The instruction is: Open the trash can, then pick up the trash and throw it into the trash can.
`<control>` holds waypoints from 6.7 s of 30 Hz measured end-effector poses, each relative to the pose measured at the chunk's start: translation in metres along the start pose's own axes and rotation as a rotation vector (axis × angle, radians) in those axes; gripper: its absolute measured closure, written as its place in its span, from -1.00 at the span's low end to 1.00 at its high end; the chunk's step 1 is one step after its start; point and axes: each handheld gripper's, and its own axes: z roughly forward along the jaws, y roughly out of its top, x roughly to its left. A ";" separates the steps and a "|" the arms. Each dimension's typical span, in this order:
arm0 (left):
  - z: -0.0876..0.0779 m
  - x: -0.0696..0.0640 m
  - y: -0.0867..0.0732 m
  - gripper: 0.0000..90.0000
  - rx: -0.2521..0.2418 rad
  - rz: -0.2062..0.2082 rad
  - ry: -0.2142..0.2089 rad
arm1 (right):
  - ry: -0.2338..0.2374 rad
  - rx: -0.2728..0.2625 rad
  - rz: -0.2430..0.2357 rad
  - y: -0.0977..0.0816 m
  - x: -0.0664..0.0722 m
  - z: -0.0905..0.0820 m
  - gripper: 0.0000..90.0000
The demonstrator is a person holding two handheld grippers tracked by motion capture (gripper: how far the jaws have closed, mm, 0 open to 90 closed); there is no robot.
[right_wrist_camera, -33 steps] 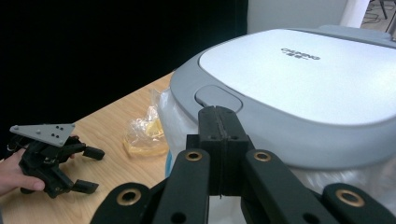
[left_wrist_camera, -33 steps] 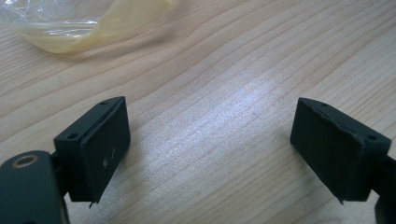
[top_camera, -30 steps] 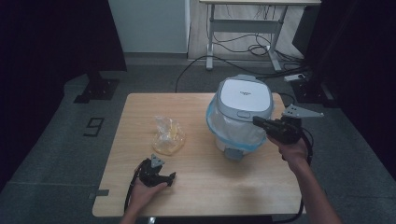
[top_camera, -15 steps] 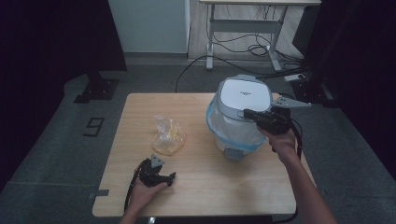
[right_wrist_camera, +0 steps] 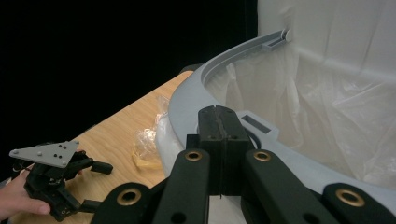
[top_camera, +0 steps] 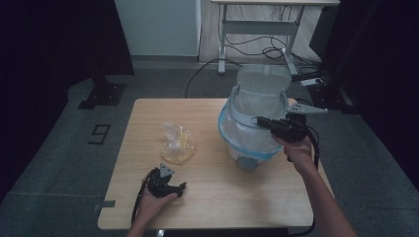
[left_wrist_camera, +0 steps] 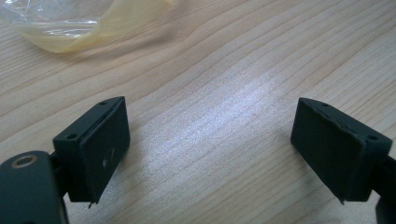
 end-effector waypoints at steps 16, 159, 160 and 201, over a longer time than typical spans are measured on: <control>0.000 0.000 0.000 -0.74 0.000 -0.001 0.000 | -0.076 -0.080 -0.063 -0.031 0.003 -0.046 0.33; -0.061 0.070 0.115 0.74 -0.277 -0.005 -0.089 | -0.350 0.244 0.069 -0.216 -0.051 -0.055 -0.35; -0.070 0.066 0.119 0.73 -0.292 0.006 -0.096 | -0.350 0.240 0.072 -0.215 -0.051 -0.055 -0.35; -0.134 -0.009 0.214 0.73 -0.412 0.164 -0.268 | -0.303 0.232 0.128 -0.220 -0.054 -0.057 -0.35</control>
